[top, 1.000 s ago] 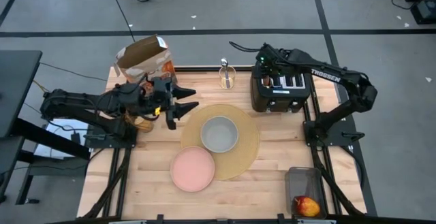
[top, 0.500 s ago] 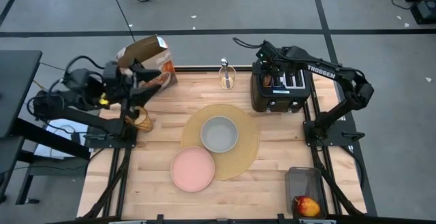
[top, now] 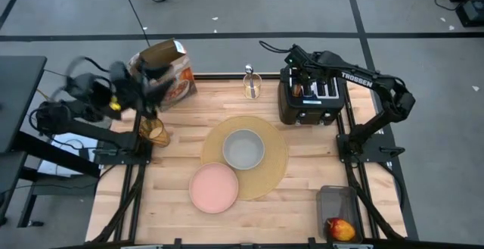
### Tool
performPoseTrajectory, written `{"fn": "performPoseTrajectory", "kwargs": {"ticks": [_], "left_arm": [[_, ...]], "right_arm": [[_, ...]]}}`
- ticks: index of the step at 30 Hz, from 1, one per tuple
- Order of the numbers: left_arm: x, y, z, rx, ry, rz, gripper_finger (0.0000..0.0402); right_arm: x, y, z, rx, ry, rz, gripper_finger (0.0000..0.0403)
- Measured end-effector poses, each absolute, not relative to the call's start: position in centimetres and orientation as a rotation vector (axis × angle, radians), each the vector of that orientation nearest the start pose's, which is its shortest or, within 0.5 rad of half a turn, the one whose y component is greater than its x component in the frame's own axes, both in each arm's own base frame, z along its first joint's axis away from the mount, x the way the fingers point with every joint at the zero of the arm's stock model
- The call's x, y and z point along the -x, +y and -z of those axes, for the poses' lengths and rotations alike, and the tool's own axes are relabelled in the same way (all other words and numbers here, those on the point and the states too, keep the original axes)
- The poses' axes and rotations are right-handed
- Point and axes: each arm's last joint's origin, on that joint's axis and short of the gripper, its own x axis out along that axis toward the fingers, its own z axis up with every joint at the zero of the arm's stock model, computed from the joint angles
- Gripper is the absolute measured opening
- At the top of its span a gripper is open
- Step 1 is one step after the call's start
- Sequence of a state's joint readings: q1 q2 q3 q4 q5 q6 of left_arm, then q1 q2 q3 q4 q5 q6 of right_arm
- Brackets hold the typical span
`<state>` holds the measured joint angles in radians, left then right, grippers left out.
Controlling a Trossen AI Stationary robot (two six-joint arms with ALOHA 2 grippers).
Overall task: Arrange a breakfast setting
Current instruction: Put the toasted bread on the pink plate
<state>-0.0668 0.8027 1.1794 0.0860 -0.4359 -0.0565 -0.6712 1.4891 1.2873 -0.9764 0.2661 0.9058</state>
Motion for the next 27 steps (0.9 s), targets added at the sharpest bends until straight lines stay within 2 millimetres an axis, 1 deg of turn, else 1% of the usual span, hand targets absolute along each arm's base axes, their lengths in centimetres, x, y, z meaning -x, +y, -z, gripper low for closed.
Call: {"fn": "performPoseTrajectory", "kwargs": {"ticks": [2, 4, 6, 11, 13, 15, 19, 23, 25, 27], "left_arm": [[-11.0, 0.8, -50.0, 0.139, -0.481, -0.385, 0.0244], [-9.8, 0.9, -51.2, 0.102, -0.468, -0.399, 0.0244], [-9.5, 0.8, -51.7, 0.078, -0.457, -0.352, 0.0244], [-11.1, 0.7, -50.6, 0.072, -0.403, -0.338, 0.0244], [-11.7, 0.8, -50.2, 0.1, -0.393, -0.349, 0.0245], [-12.8, 0.7, -49.8, 0.124, -0.371, -0.349, 0.0248], [-14.4, 0.7, -49.2, 0.227, -0.344, -0.342, 0.0265], [-15.7, 0.8, -48.3, 0.394, -0.3, -0.383, 0.0287], [-16.6, 0.8, -47.4, 0.476, -0.233, -0.396, 0.0295], [-17.9, 0.8, -46.1, 0.554, -0.181, -0.398, 0.03]], "right_arm": [[-21.8, -18.3, -29.2, -0.976, 0.733, 1.324, 0.0069], [-21.4, -18.0, -29.7, -0.964, 0.71, 1.33, 0.0069], [-21.0, -17.7, -30.5, -0.942, 0.685, 1.324, 0.0068], [-19.5, -16.0, -32.7, -0.839, 0.627, 1.339, 0.0067], [-18.6, -15.3, -33.8, -0.799, 0.585, 1.348, 0.0067], [-17.7, -14.4, -34.8, -0.766, 0.544, 1.355, 0.0066], [-16.3, -12.5, -36.8, -0.717, 0.458, 1.305, 0.0066], [-15.4, -10.5, -38.7, -0.663, 0.349, 1.188, 0.0066], [-15.4, -9.4, -39.7, -0.642, 0.297, 1.067, 0.0065], [-15.6, -8.4, -40.6, -0.619, 0.257, 0.92, 0.0063]]}}
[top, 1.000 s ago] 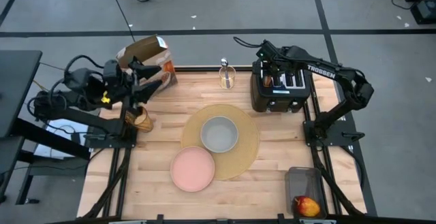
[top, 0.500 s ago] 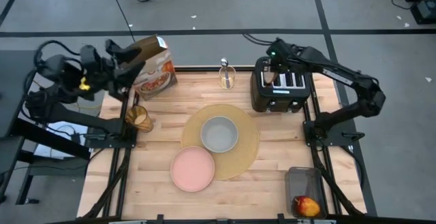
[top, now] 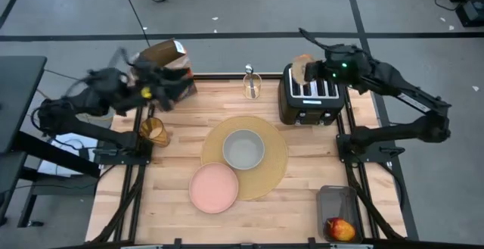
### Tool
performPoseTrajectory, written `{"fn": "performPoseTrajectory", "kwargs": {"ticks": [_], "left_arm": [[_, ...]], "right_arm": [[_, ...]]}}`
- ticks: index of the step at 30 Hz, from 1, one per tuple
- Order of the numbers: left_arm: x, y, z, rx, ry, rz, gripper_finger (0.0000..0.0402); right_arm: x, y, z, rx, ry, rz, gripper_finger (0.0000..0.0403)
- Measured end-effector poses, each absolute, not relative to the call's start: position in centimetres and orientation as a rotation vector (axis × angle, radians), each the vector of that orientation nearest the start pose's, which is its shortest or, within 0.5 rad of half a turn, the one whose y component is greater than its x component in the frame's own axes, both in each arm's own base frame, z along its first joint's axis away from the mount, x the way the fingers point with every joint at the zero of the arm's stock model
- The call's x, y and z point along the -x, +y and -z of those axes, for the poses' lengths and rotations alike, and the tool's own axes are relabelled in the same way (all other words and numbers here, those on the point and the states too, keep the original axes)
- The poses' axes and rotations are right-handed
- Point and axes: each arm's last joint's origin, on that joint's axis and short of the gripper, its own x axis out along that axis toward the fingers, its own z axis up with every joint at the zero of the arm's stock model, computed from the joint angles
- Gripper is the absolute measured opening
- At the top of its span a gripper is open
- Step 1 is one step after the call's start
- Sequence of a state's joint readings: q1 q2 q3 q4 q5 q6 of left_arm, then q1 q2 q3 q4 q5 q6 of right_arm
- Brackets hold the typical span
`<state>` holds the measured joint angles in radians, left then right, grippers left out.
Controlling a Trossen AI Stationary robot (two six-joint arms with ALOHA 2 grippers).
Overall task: Arrange a breakfast setting
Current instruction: Put the toasted bread on the pink plate
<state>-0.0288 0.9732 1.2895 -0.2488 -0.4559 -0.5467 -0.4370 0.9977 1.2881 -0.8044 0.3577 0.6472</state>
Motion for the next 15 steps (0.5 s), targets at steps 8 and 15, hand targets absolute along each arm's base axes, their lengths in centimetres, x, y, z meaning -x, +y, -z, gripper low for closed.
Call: {"fn": "performPoseTrajectory", "kwargs": {"ticks": [8, 15], "left_arm": [[-22.3, 1.1, -40.9, 0.888, -0.375, -0.234, 0.0303], [-25.6, 1.4, -37.5, 0.936, -0.518, -0.096, 0.0303]], "right_arm": [[-17.2, -4.1, -43.8, -0.648, 0.071, 0.374, 0.0059], [-19.7, -2.1, -45.2, -0.71, -0.074, 0.186, 0.0058]]}}
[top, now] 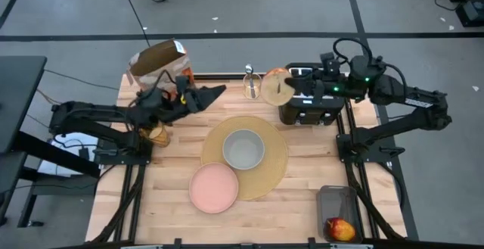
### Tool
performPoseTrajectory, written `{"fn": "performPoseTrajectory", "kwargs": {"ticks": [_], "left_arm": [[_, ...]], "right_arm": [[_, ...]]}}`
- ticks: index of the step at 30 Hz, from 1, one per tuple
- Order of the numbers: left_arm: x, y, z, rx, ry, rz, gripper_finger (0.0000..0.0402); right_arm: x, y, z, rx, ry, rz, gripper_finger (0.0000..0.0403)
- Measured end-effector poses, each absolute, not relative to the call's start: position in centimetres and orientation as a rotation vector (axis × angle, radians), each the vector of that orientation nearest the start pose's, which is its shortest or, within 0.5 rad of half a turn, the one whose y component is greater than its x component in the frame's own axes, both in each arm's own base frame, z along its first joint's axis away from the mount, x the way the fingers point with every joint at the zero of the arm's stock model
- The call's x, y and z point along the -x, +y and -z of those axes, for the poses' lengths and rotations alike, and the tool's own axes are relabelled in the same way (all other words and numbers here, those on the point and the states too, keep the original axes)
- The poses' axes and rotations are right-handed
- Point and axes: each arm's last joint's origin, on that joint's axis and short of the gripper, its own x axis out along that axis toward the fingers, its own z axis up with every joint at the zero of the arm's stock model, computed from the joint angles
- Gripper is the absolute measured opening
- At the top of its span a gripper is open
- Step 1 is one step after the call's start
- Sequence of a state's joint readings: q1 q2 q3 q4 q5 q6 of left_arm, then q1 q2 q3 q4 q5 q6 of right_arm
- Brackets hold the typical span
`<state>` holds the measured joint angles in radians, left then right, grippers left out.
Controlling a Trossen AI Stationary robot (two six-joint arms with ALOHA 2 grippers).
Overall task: Arrange a breakfast setting
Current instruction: Put the toasted bread on the pink plate
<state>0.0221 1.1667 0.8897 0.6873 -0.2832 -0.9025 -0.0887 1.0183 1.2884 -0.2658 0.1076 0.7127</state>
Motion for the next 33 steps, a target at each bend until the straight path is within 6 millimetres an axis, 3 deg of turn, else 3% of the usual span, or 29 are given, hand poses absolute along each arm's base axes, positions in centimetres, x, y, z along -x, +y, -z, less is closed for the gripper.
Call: {"fn": "performPoseTrajectory", "kwargs": {"ticks": [7, 19, 28, 33], "left_arm": [[-27.8, 1.1, -36.6, 0.855, -0.585, -0.017, 0.0304], [-28.5, 0.1, -36.3, 0.656, -0.64, -0.03, 0.0311], [-30.6, 0.1, -36.3, 0.633, -0.573, -0.051, 0.0311], [-30.9, 0.0, -36.7, 0.618, -0.58, -0.042, 0.0299]], "right_arm": [[-22.4, -1.5, -45.2, -0.791, -0.127, 0.095, 0.0058], [-24.3, -1.5, -44.4, -0.846, -0.111, 0.079, 0.0057], [-26.4, -1.9, -43.7, -0.86, -0.136, 0.082, 0.0057], [-26.7, -2.0, -43.4, -0.833, -0.133, 0.134, 0.0057]]}}
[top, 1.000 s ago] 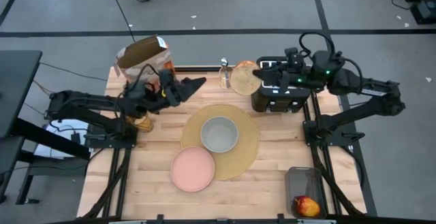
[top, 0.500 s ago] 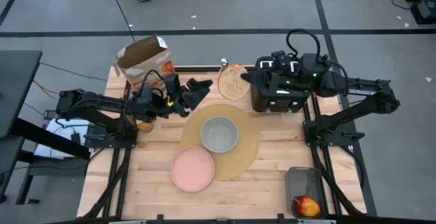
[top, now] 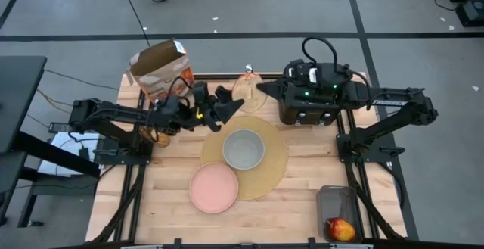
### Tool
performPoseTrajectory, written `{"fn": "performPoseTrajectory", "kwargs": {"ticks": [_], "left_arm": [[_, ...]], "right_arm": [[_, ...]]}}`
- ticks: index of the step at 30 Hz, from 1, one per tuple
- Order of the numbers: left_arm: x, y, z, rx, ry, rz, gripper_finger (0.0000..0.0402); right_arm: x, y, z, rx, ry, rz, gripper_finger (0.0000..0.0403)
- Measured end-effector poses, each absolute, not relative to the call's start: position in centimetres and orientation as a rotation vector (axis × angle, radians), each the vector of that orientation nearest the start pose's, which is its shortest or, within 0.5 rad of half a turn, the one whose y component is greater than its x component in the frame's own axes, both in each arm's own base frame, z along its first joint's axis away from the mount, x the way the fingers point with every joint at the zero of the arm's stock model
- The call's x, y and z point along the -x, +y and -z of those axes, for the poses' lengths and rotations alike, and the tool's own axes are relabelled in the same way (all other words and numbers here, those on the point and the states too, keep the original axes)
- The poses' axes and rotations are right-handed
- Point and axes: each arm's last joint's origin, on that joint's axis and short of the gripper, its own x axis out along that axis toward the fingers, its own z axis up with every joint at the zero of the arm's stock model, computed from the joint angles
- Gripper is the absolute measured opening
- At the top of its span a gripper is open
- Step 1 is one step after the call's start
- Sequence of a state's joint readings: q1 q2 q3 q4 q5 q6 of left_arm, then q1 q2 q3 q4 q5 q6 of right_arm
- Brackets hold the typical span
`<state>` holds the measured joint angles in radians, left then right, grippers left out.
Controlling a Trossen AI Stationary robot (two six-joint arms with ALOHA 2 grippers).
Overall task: Arrange a breakfast setting
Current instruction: Put the toasted bread on the pink plate
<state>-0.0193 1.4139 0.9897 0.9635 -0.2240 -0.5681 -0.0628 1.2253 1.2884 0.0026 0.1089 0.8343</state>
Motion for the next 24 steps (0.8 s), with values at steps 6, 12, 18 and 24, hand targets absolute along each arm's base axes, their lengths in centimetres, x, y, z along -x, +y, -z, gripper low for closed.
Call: {"fn": "performPoseTrajectory", "kwargs": {"ticks": [6, 12, 18, 24], "left_arm": [[-31.2, 0.26, -36.19, 0.634, -0.516, -0.07, 0.025], [-31.17, 0.24, -36.19, 0.636, -0.512, -0.076, 0.0184], [-31.03, 0.49, -36.16, 0.636, -0.484, -0.093, 0.0086], [-30.29, 0.66, -36.58, 0.63, -0.441, -0.11, 0.0056]], "right_arm": [[-26.59, -2.09, -43.47, -0.811, -0.154, 0.165, 0.0057], [-26.63, -2.06, -43.44, -0.805, -0.161, 0.188, 0.0057], [-26.62, -2.04, -43.52, -0.783, -0.164, 0.184, 0.0066], [-26.42, -1.93, -43.63, -0.732, -0.163, 0.194, 0.013]]}}
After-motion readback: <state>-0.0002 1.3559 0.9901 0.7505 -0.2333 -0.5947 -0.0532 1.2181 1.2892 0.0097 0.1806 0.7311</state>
